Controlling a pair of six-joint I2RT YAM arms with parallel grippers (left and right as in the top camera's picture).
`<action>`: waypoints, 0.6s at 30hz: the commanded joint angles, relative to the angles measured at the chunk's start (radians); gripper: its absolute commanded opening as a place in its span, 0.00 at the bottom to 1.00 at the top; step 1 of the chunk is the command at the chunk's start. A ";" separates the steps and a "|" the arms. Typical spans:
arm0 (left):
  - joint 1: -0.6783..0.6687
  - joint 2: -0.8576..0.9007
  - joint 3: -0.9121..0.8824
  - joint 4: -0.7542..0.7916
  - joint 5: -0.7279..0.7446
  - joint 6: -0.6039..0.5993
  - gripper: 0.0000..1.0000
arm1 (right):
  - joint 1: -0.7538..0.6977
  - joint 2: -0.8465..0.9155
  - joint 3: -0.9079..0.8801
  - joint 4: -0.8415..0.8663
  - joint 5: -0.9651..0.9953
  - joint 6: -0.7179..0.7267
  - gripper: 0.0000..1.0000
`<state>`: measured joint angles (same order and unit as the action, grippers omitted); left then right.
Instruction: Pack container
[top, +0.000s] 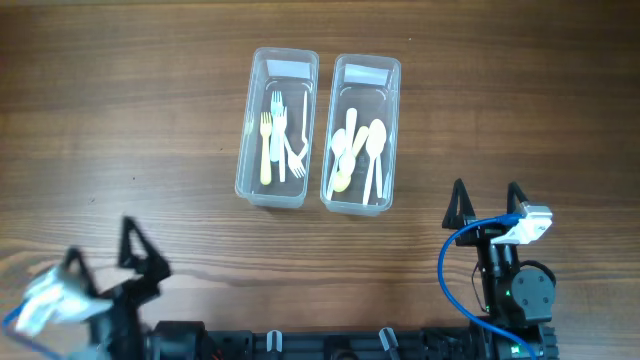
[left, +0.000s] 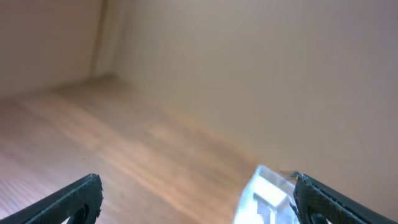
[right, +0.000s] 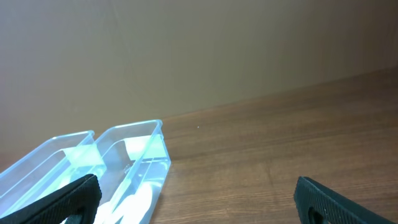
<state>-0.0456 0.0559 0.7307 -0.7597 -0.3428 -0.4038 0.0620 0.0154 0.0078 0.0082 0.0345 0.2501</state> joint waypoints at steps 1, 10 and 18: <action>0.002 -0.046 -0.222 0.112 0.145 -0.055 1.00 | 0.002 -0.011 -0.003 0.006 0.017 0.015 1.00; 0.002 -0.047 -0.503 0.253 0.231 -0.054 1.00 | 0.002 -0.011 -0.003 0.006 0.017 0.015 1.00; 0.002 -0.052 -0.599 0.309 0.263 -0.045 1.00 | 0.002 -0.011 -0.003 0.006 0.017 0.015 1.00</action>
<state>-0.0456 0.0185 0.1486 -0.4683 -0.1047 -0.4515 0.0620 0.0154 0.0078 0.0086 0.0345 0.2501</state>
